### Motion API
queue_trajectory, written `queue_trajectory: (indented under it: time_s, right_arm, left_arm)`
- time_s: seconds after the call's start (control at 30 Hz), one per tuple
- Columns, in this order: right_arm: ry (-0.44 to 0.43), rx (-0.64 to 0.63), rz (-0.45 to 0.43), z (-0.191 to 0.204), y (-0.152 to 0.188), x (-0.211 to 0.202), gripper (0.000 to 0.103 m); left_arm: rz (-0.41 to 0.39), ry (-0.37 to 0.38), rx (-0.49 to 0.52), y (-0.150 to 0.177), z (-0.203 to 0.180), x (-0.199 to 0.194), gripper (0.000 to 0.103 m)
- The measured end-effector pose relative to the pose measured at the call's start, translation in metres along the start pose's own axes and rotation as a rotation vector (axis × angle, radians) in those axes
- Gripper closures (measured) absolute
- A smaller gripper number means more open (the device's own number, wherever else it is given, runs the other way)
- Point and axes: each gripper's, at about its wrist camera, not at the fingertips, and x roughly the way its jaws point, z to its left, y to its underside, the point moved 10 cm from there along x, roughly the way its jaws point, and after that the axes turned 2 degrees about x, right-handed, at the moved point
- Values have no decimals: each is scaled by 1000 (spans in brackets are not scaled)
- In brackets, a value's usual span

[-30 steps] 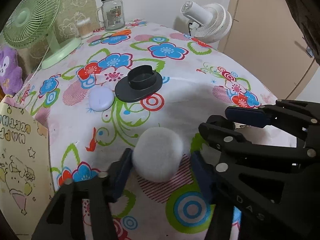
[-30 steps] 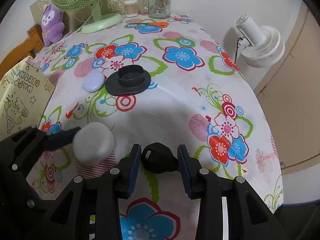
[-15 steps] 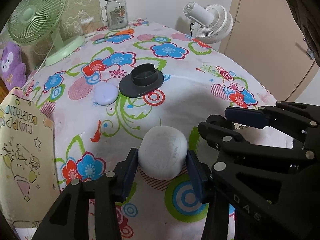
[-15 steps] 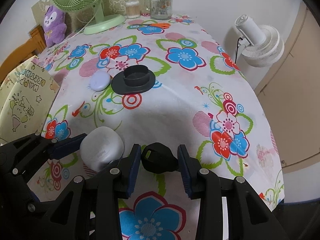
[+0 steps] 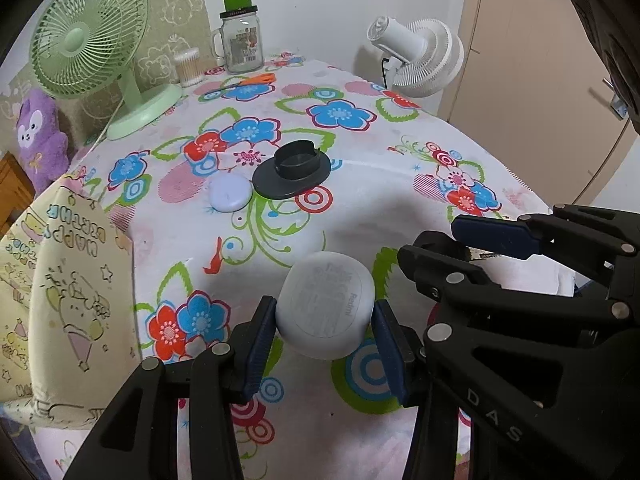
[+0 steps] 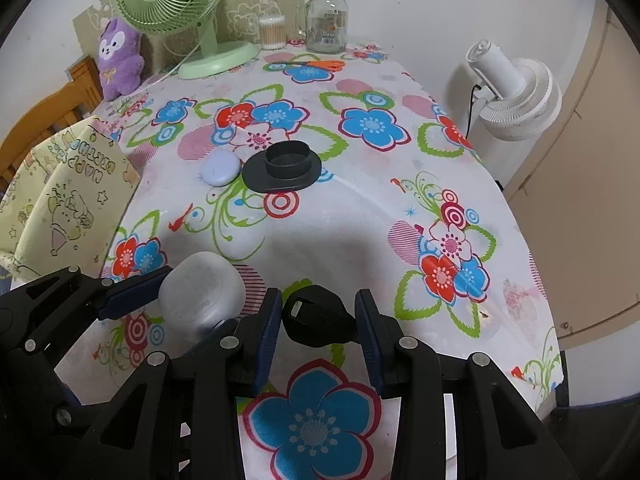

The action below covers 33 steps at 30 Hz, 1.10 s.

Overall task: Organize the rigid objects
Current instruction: 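Lift the key and the white case and carry them toward the yellow box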

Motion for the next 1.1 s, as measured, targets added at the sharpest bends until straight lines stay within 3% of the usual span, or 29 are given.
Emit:
queue_trajectory:
  time_s: [1.1]
  right_arm:
    - [-7,-6,-65,17,-5,-61,62]
  left_arm:
    - [-47,-41,-5,-3,6,-62,53]
